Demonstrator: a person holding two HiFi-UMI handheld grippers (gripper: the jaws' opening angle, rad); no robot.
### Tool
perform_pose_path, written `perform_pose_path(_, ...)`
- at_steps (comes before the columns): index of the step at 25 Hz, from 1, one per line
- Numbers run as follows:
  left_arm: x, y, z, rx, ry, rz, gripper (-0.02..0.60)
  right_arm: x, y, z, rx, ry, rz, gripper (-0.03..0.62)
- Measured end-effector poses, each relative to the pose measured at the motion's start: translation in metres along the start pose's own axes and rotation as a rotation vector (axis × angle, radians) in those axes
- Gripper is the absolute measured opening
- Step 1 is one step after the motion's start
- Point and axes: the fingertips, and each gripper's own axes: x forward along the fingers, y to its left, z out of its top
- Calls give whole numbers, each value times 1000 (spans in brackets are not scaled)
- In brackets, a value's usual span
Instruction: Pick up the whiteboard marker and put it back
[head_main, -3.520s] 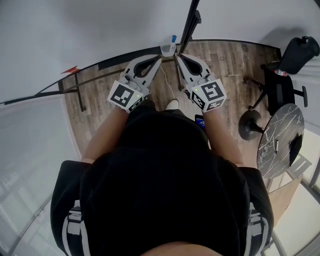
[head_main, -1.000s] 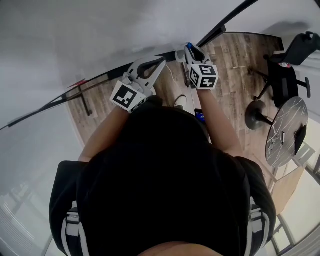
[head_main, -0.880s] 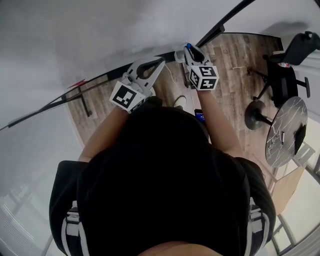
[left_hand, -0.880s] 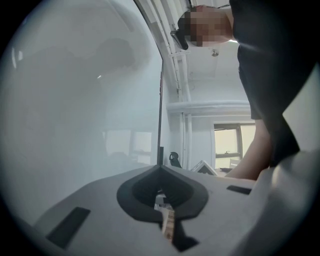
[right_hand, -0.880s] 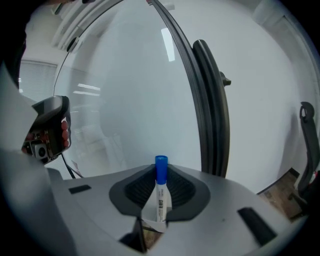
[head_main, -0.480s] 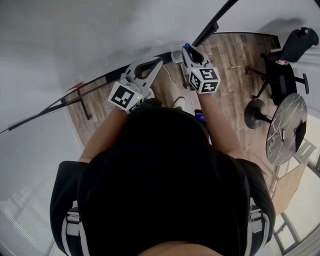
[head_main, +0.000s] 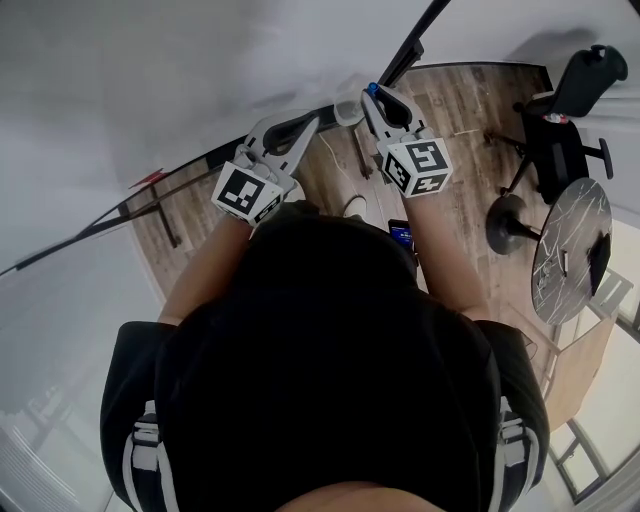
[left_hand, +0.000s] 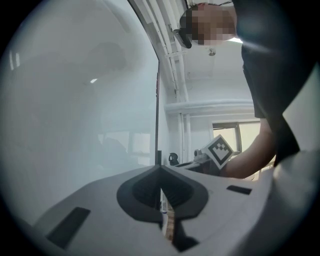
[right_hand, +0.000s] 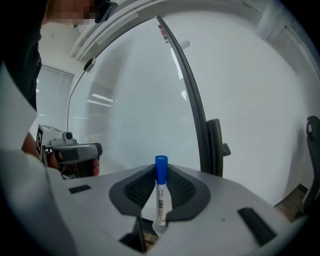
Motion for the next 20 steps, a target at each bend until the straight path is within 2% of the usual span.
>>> perform_pose_path(7, 6, -9, 22, 20, -3, -27, 3, -23, 15, 42, -45, -63, 31, 66)
perform_pose_path(12, 4, -17, 37, 50, -10, -52, 3, -41, 38, 69, -68, -90, 89, 66)
perform_pose_path(20, -1, -28, 55, 56, -30, -85, 3, -71, 69, 87, -98, -112, 164, 66)
